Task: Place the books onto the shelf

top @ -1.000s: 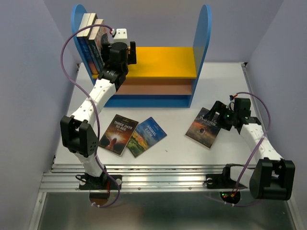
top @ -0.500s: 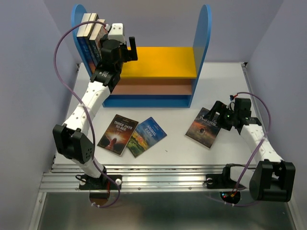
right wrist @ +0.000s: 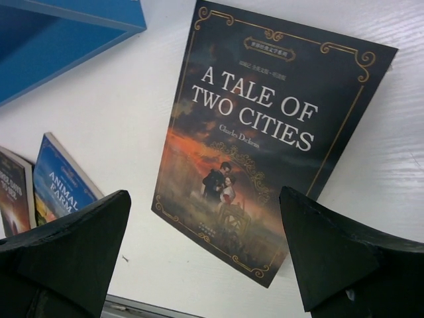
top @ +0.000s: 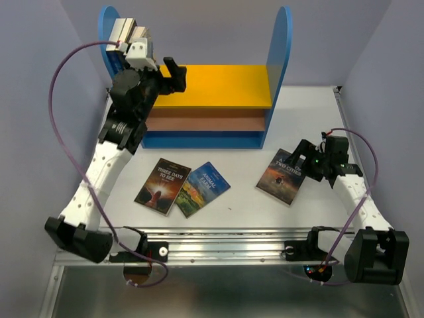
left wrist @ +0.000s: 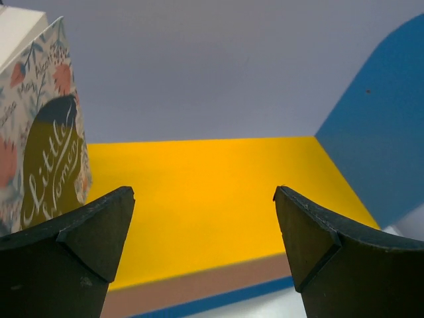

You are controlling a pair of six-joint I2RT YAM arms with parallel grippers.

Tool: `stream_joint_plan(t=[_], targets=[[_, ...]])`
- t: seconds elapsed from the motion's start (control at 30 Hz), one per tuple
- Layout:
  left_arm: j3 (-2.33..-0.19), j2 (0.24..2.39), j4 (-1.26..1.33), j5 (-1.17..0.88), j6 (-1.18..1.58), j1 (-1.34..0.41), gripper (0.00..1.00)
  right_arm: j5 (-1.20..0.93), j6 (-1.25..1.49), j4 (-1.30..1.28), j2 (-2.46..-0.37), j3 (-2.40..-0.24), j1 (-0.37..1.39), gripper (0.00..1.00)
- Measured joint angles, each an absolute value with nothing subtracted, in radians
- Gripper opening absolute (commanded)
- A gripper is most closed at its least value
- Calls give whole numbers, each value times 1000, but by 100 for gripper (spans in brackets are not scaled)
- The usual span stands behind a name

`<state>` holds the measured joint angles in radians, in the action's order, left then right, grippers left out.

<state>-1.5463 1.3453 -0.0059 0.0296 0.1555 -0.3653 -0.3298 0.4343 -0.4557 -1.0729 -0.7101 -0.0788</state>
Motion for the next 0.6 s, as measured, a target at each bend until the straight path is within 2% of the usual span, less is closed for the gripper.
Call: stream_joint_plan(t=[0.27,0.37,0.6], targets=[[-1140,906,38,-46,339,-449,99,-242,468,-475,-1073,-710,-79,100],[-1005,806,69,-91,398,-504,99,-218,480,-479,-1073,-710,-79,100],[-718,819,93,-190,509,-633,99,-184,498,-478,-1074,-677,-79,100]])
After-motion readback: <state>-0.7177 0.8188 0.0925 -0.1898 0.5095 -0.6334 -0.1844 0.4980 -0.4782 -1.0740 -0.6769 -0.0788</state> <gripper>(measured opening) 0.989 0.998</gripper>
